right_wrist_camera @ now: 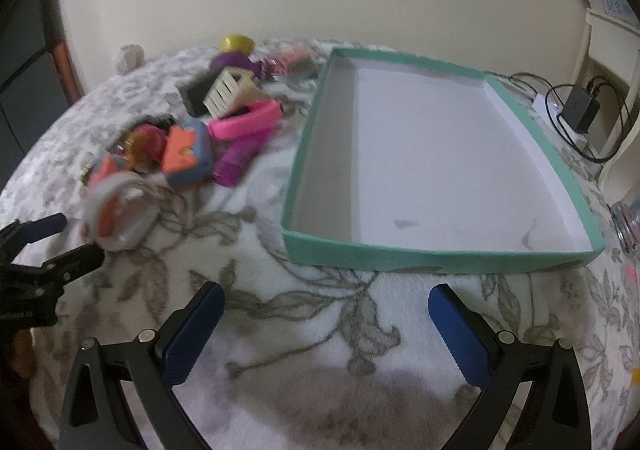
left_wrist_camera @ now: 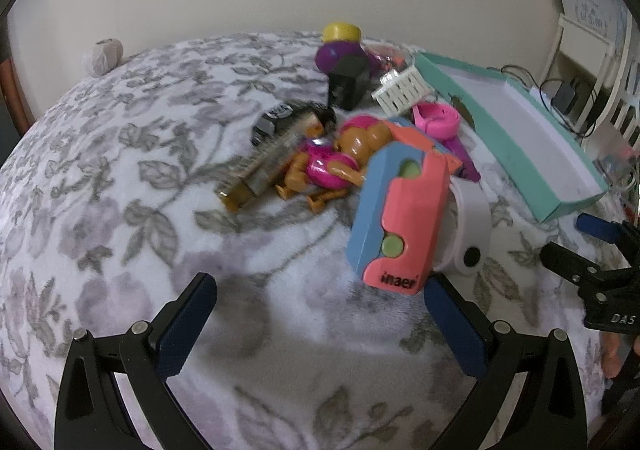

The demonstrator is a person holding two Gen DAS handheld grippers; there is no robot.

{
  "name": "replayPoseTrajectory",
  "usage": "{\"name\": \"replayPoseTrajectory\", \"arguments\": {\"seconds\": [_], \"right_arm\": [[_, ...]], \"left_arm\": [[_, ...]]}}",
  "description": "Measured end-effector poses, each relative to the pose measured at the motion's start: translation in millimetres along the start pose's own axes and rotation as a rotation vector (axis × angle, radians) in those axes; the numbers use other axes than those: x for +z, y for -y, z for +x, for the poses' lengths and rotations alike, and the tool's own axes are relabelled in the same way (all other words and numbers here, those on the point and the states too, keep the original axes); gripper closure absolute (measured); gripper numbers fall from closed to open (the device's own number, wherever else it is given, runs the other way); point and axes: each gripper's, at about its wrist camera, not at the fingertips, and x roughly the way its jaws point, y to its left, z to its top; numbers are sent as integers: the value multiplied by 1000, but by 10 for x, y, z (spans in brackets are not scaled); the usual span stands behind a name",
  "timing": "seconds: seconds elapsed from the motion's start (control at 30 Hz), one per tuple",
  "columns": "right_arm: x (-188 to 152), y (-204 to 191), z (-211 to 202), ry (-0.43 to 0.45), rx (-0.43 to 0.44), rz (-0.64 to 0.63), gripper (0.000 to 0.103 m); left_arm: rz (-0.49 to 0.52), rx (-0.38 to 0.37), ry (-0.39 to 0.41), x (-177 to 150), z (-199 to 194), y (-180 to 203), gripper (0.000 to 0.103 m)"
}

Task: Organize rigid objects
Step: 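Lower the left gripper onto the pink-blue 'inaer' toy while the right gripper approaches the white smartwatch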

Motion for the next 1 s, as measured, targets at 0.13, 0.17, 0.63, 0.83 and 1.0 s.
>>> {"name": "replayPoseTrajectory", "arguments": {"seconds": [0.13,0.17,0.63,0.83,1.0], "right_arm": [[66,-112,-226,69,3,-75,0],[80,-154,-269,82,1,-93,0],[555,-678,-541,151,83,-278,0],[623,-878,-342,81,171,-263,0],[569,-945,-197,28,210,-236,0]], "left_arm": [[-22,-7,49,108,-148,-124,0],[-25,-4,62,147,-192,-154,0],[-20,89,115,580,-528,-513,0],[-63,86,105,569,-509,-571,0],[-30,74,94,516,-460,-468,0]]}}
